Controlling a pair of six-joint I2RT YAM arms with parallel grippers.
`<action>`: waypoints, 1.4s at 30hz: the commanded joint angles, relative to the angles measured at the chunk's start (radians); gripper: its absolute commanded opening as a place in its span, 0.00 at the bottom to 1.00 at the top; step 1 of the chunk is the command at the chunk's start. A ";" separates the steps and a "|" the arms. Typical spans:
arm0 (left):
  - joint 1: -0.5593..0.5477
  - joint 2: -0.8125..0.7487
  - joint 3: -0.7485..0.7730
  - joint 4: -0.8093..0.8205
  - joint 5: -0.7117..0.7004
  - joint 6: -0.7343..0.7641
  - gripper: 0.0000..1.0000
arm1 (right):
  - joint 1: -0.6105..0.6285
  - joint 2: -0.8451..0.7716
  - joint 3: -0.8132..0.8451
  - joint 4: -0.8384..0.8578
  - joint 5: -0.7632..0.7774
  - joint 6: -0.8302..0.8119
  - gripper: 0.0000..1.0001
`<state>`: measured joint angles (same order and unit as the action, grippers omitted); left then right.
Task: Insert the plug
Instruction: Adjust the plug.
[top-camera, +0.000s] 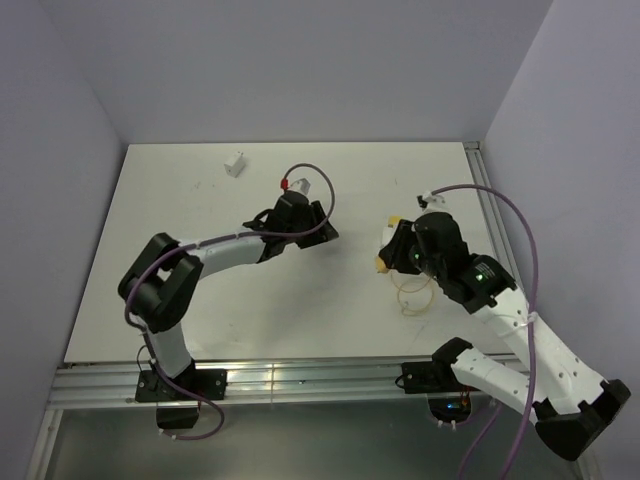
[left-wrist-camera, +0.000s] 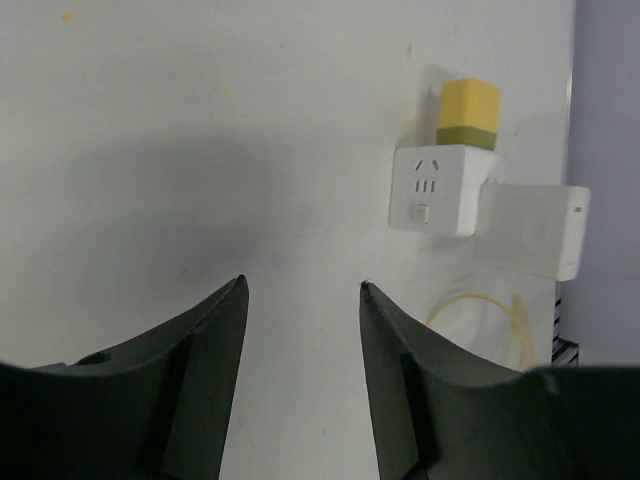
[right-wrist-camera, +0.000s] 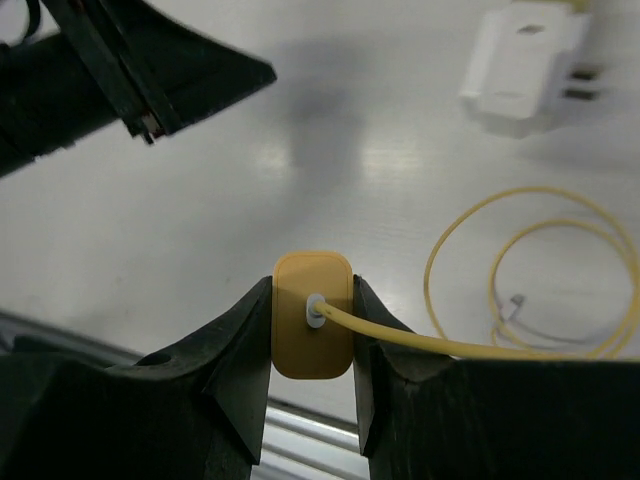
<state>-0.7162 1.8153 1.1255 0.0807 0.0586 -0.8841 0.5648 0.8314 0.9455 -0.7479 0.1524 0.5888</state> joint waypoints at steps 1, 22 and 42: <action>0.008 -0.146 -0.074 0.022 -0.069 -0.033 0.53 | -0.002 0.029 -0.049 0.217 -0.290 -0.004 0.00; 0.043 -0.691 -0.622 0.837 0.538 -0.285 0.63 | -0.059 -0.123 -0.244 0.542 -0.522 0.212 0.00; -0.061 -0.620 -0.526 0.795 0.442 -0.280 0.58 | -0.059 -0.095 -0.287 0.820 -0.709 0.381 0.00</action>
<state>-0.7704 1.1774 0.5453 0.8299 0.5079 -1.1484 0.5121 0.7338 0.6712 -0.0357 -0.4946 0.9436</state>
